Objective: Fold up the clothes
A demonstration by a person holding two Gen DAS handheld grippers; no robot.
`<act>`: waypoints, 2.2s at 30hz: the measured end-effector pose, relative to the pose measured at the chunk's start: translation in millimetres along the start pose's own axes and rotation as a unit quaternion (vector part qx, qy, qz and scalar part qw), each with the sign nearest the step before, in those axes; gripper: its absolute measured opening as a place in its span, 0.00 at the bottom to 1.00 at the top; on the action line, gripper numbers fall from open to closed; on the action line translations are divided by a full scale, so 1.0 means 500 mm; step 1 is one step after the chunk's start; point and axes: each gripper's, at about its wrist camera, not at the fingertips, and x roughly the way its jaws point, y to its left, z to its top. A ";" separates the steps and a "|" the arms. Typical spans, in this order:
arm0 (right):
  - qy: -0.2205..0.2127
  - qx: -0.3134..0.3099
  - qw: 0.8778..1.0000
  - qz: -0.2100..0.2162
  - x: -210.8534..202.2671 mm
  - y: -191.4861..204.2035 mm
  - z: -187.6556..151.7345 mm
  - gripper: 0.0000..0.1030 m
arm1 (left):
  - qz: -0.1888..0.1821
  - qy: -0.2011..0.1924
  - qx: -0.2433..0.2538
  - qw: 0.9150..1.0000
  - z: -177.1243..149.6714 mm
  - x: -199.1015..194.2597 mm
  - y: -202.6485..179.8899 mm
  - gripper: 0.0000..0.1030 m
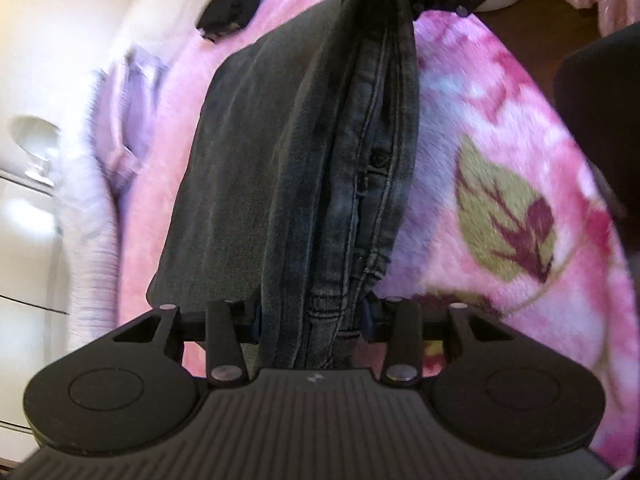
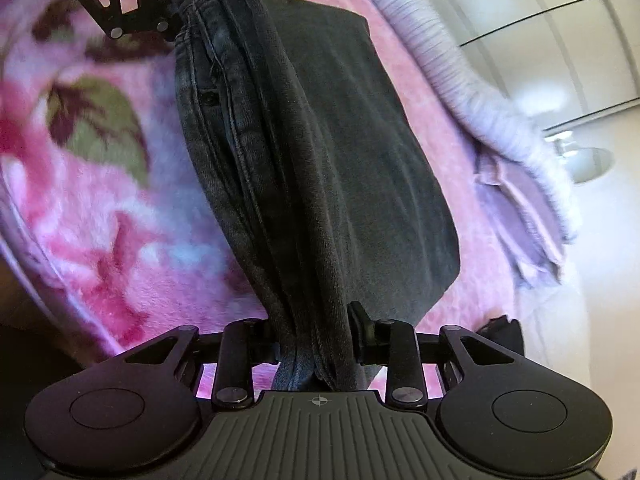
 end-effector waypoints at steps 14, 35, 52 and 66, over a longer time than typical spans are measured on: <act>-0.039 -0.015 0.989 0.142 -0.235 -0.353 0.015 0.24 | -0.127 0.098 -0.033 0.987 0.154 -0.235 0.269 0.33; 0.084 0.128 0.988 0.004 -0.306 -0.764 -0.254 0.24 | -0.073 -0.102 0.102 0.987 0.509 -0.143 0.492 0.33; 0.065 0.054 0.996 -0.034 0.157 -0.882 -0.588 0.27 | -0.041 -0.057 0.126 0.990 0.572 0.427 0.352 0.45; 0.097 0.156 0.983 0.027 0.176 -0.818 -0.637 0.31 | -0.011 -0.077 0.170 0.982 0.504 0.449 0.318 0.41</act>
